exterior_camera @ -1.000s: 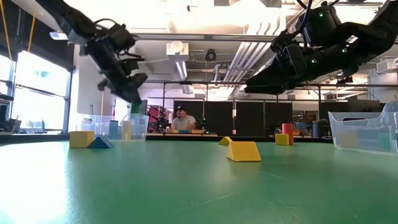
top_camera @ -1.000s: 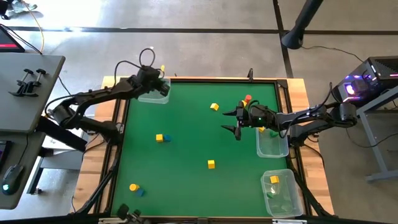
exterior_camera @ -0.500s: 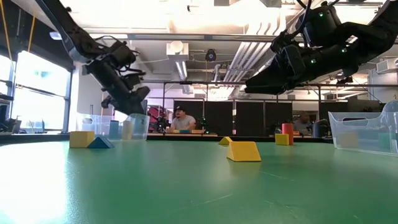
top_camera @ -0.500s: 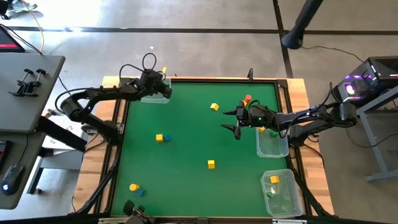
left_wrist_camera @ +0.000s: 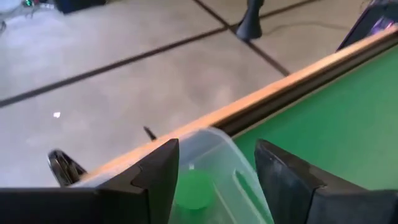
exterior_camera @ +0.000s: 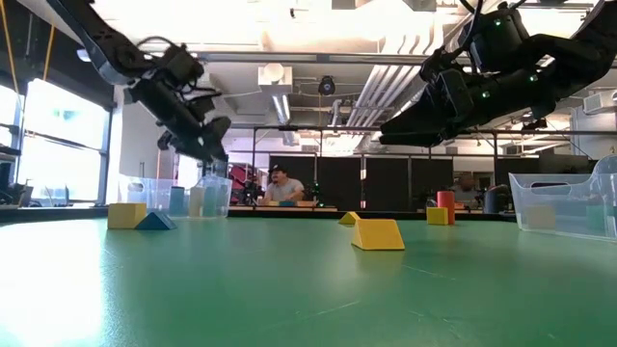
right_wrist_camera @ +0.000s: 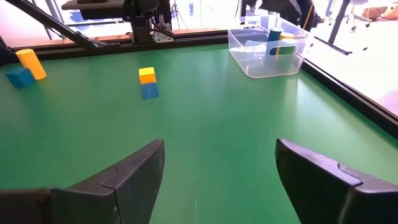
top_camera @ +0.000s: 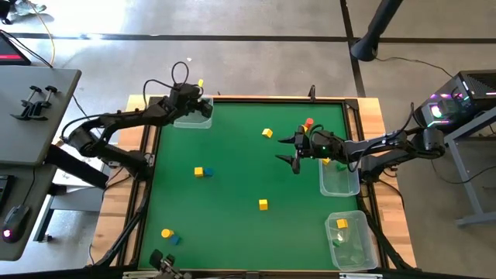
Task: Sort blocks by size
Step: Put the top yellow cube block into the middle transparent bin
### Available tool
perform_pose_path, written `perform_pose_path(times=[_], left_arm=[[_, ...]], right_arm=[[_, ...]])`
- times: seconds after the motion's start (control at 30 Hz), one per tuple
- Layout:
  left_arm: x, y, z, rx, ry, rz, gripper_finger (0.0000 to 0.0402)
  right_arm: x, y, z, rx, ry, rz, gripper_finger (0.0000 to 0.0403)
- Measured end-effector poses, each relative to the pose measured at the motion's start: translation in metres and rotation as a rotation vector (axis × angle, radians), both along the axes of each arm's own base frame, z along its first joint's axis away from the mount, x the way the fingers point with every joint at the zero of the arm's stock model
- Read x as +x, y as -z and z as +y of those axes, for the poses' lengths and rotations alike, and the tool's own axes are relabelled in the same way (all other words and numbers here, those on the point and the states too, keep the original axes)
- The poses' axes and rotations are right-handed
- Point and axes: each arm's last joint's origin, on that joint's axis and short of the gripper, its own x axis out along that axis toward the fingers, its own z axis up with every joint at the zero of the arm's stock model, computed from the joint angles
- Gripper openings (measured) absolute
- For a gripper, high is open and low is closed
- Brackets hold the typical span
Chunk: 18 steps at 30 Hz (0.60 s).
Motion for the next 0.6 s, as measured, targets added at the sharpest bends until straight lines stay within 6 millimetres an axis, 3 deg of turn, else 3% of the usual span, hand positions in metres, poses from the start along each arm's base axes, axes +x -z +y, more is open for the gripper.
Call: perform_pose_path(times=[0.17,0.3,0.6], left_arm=[[0.001,-0.022,-0.018,0.049,0.059,-0.042,0.0194],[0.014,-0.035,-0.042,0.085,0.163,-0.086,0.0193],[0.061,-0.036,-0.101,0.12,0.443,-0.162,0.0193]], right_arm=[[0.0,0.0,0.0,0.013,0.004,-0.002,0.0295],[0.0,0.0,-0.001,0.014,0.058,-0.003,0.0295],[-0.003,-0.002,-0.02,0.07,0.298,-0.002,0.0295]])
